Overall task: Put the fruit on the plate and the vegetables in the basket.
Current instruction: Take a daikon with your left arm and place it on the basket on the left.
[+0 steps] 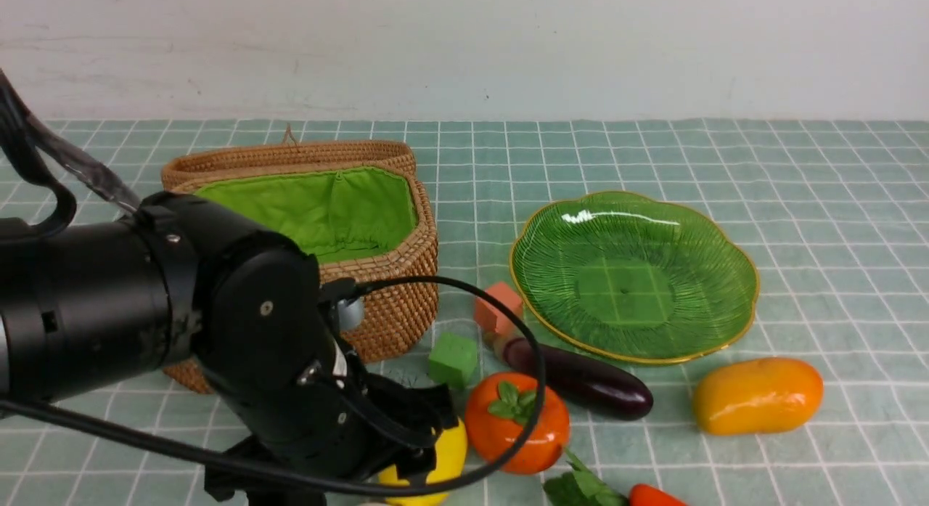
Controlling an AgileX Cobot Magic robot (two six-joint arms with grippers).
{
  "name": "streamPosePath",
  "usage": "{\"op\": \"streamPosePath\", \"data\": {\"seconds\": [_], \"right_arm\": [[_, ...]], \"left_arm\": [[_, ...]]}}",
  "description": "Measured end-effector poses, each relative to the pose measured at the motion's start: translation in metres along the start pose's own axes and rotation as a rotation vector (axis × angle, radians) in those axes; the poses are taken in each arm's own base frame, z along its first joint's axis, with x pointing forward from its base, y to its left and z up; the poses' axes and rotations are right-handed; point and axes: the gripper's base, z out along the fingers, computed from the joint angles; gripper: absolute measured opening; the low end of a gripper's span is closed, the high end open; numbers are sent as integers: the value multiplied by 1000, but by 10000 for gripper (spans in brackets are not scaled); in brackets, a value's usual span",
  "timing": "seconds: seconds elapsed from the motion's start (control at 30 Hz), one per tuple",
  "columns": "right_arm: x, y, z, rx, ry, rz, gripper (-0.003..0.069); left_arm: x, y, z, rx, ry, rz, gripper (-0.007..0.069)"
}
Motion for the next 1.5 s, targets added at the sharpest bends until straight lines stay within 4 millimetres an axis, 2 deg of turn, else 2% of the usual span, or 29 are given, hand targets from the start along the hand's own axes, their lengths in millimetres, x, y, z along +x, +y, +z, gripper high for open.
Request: {"op": "streamPosePath", "data": {"seconds": [0.13, 0.2, 0.27, 0.3, 0.37, 0.4, 0.47, 0.5, 0.53, 0.57, 0.6, 0.77, 0.97, 1.23, 1.4, 1.5], "right_arm": [[0, 0, 0, 0, 0, 0, 241], [0, 0, 0, 0, 0, 0, 241], [0, 0, 0, 0, 0, 0, 241], [0, 0, 0, 0, 0, 0, 241], [0, 0, 0, 0, 0, 0, 241], [0, 0, 0, 0, 0, 0, 241], [0, 0, 0, 0, 0, 0, 241], [0, 0, 0, 0, 0, 0, 241], [0, 0, 0, 0, 0, 0, 241], [0, 0, 0, 0, 0, 0, 241], [0, 0, 0, 0, 0, 0, 241], [0, 0, 0, 0, 0, 0, 241], [0, 0, 0, 0, 0, 0, 241], [0, 0, 0, 0, 0, 0, 241], [0, 0, 0, 0, 0, 0, 241], [0, 0, 0, 0, 0, 0, 241]], "left_arm": [[-3, -2, 0, 17, -34, 34, 581], [-4, -4, -2, 24, -44, 212, 581], [-5, -6, -6, 13, -42, 506, 581], [-5, -6, -7, 6, -35, 576, 581], [-5, -6, -11, -16, -3, 1093, 581], [-5, -6, -11, -18, 2, 1130, 581], [-4, -5, -10, -17, 27, 1561, 581], [-4, -5, -10, -15, 27, 1590, 581], [-3, -6, -8, 6, 38, 1789, 579], [-2, -6, -7, 14, 39, 1830, 578], [0, -8, -4, 58, 50, 1947, 576], [6, -21, 7, 178, 0, 2019, 575], [25, -36, 21, 151, 5, 2132, 575], [22, -33, 51, 68, 110, 2125, 575], [26, -36, 59, 120, 124, 2072, 569], [27, -36, 63, 138, 142, 2052, 524]]}}
